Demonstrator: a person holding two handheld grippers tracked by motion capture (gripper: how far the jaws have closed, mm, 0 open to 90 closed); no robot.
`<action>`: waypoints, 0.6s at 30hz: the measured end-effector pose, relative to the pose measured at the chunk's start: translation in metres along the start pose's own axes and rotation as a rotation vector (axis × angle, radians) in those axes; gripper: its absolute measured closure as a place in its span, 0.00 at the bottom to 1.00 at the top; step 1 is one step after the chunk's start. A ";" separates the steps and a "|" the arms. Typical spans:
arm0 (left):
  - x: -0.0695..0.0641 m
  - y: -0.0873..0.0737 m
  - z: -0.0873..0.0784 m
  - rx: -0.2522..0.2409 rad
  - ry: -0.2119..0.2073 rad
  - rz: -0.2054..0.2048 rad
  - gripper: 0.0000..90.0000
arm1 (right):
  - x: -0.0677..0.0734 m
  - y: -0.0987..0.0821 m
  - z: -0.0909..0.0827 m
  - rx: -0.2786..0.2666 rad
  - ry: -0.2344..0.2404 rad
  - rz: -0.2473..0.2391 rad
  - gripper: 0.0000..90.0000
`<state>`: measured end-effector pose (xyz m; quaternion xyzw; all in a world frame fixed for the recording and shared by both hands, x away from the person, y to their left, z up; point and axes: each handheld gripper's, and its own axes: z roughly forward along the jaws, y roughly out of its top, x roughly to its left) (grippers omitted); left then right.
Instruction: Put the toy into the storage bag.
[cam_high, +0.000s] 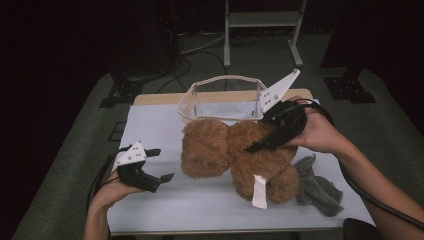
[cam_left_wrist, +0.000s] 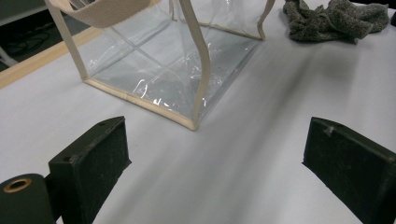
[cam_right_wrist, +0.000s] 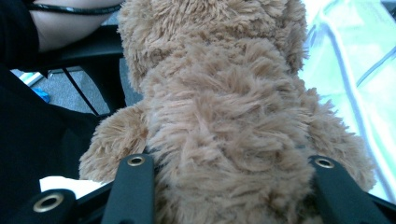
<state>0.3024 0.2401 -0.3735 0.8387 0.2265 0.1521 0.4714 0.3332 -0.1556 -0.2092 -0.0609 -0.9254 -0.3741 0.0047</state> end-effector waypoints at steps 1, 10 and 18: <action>-0.001 0.000 0.001 0.008 -0.001 0.002 0.07 | 0.001 0.006 -0.005 -0.006 0.000 -0.006 0.60; 0.000 0.000 0.001 0.011 -0.003 0.008 0.07 | 0.001 0.034 -0.029 -0.015 -0.022 -0.031 0.60; 0.002 0.000 -0.001 0.009 -0.001 0.006 0.07 | -0.009 0.053 -0.039 -0.004 -0.030 -0.024 0.60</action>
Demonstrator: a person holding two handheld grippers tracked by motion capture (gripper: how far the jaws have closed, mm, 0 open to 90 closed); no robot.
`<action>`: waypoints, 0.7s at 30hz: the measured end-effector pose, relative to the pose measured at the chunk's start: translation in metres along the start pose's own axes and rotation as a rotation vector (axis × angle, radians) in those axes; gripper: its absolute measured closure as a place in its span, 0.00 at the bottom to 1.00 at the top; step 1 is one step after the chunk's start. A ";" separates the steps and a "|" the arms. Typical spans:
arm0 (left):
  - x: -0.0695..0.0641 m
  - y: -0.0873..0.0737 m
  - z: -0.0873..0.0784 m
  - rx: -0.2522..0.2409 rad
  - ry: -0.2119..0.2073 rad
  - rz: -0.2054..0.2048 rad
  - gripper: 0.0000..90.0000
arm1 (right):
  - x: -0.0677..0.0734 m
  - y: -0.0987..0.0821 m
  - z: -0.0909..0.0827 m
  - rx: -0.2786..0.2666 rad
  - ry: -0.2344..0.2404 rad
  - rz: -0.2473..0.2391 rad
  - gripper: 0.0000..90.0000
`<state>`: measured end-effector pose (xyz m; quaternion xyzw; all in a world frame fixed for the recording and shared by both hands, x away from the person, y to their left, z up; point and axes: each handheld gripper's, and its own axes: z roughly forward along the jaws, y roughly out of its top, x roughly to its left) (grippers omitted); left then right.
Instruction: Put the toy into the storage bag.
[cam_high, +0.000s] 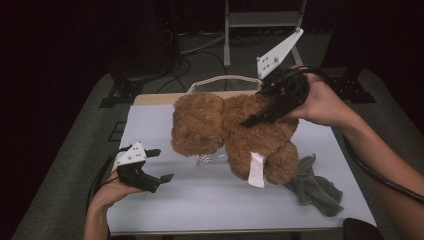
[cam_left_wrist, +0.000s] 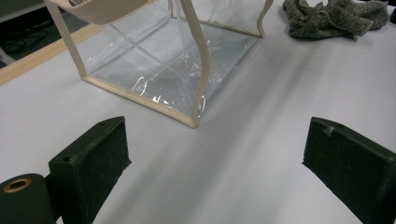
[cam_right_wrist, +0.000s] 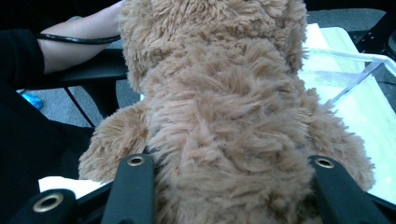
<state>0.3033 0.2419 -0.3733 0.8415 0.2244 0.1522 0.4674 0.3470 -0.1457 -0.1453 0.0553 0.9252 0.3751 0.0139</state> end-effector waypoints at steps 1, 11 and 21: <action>0.000 0.000 0.000 -0.001 0.000 -0.003 0.07 | -0.001 0.001 -0.001 -0.001 0.001 0.002 0.60; 0.001 0.000 -0.004 -0.012 0.002 -0.006 0.07 | -0.013 0.026 -0.008 0.007 -0.015 -0.004 0.60; 0.003 0.000 -0.005 -0.023 0.001 -0.008 0.07 | -0.032 0.045 -0.013 0.011 -0.014 0.002 0.60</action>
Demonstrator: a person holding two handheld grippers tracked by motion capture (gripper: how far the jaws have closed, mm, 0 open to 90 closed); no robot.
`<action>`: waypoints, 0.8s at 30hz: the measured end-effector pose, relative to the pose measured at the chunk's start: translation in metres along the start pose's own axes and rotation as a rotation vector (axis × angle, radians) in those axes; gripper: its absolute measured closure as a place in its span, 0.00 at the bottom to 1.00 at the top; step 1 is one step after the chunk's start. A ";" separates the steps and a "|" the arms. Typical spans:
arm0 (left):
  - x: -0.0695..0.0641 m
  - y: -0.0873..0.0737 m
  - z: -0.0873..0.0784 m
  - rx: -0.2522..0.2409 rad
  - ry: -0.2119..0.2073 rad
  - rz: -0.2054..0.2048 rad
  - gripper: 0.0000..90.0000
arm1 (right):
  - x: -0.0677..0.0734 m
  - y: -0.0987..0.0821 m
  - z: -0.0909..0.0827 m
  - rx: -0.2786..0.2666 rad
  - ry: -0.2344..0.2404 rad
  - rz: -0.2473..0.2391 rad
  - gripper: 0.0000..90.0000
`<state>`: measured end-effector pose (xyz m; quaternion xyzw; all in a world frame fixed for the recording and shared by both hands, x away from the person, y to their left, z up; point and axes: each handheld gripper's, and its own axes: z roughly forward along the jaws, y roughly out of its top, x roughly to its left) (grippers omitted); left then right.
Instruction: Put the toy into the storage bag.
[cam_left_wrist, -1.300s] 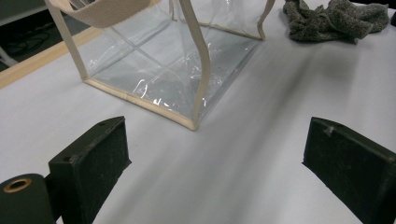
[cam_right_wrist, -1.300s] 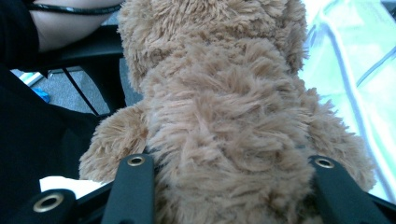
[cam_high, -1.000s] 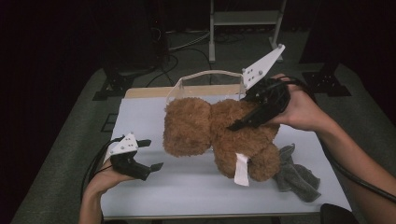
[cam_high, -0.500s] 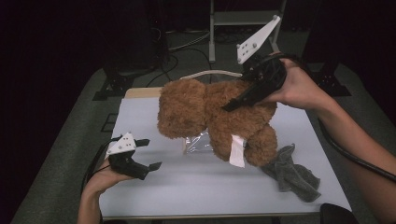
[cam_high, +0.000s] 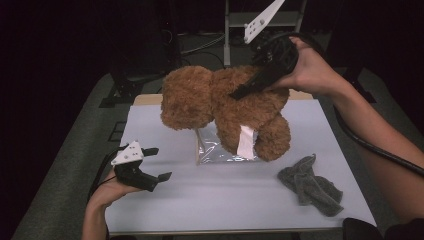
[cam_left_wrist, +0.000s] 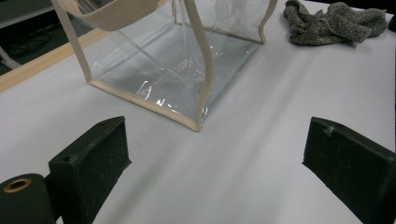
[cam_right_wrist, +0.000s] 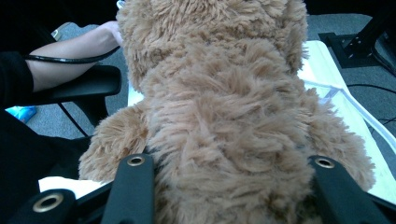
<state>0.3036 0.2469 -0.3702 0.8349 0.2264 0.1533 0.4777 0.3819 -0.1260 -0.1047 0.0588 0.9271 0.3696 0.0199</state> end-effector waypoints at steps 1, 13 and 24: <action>0.000 0.000 0.000 -0.001 0.000 -0.001 0.07 | -0.002 0.001 0.001 0.000 -0.001 -0.001 0.60; 0.005 -0.003 0.001 0.004 -0.001 -0.013 0.07 | -0.034 0.017 0.001 0.005 -0.017 0.021 0.60; 0.006 -0.005 0.001 0.003 -0.002 -0.026 0.01 | -0.069 0.033 0.016 0.018 -0.017 0.036 0.60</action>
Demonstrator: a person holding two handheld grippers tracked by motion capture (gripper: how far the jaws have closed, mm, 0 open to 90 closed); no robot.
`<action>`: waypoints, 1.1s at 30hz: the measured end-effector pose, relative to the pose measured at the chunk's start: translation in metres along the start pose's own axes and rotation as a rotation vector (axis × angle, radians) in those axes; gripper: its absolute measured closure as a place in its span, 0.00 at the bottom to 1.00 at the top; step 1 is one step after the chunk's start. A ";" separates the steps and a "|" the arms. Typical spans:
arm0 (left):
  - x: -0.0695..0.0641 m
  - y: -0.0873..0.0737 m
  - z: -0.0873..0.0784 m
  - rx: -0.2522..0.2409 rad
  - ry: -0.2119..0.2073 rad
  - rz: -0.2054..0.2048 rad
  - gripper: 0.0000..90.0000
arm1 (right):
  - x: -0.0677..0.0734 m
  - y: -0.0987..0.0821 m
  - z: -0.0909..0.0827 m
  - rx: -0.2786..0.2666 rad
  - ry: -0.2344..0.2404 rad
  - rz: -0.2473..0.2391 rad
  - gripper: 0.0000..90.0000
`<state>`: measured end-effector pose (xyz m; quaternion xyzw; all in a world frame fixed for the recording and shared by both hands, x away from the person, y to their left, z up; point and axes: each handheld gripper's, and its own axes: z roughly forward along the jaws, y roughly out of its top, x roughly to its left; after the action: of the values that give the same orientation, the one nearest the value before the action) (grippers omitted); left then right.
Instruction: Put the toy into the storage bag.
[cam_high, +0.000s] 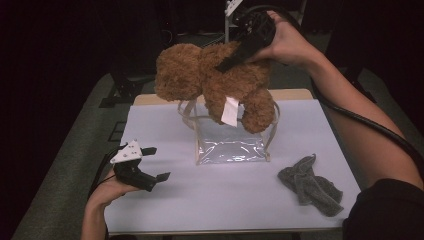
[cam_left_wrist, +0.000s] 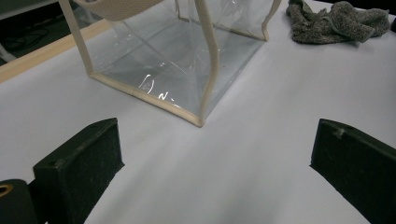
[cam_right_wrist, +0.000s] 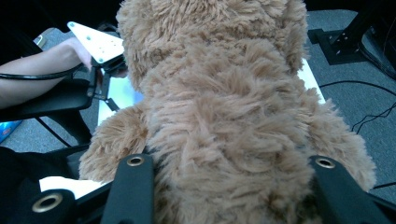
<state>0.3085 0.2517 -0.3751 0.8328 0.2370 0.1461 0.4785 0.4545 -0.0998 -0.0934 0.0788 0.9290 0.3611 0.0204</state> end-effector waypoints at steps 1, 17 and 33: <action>0.000 0.000 0.000 0.000 0.000 0.000 0.01 | -0.003 0.001 0.002 0.001 0.000 0.000 0.60; 0.000 -0.002 -0.002 0.012 0.000 -0.001 0.01 | -0.057 0.000 0.020 0.003 -0.038 0.055 0.60; -0.002 -0.003 0.000 0.027 -0.012 0.002 0.01 | -0.051 -0.010 0.042 0.013 -0.025 0.038 0.59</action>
<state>0.3060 0.2518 -0.3781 0.8403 0.2352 0.1385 0.4685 0.5072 -0.0875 -0.1321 0.1009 0.9293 0.3544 0.0248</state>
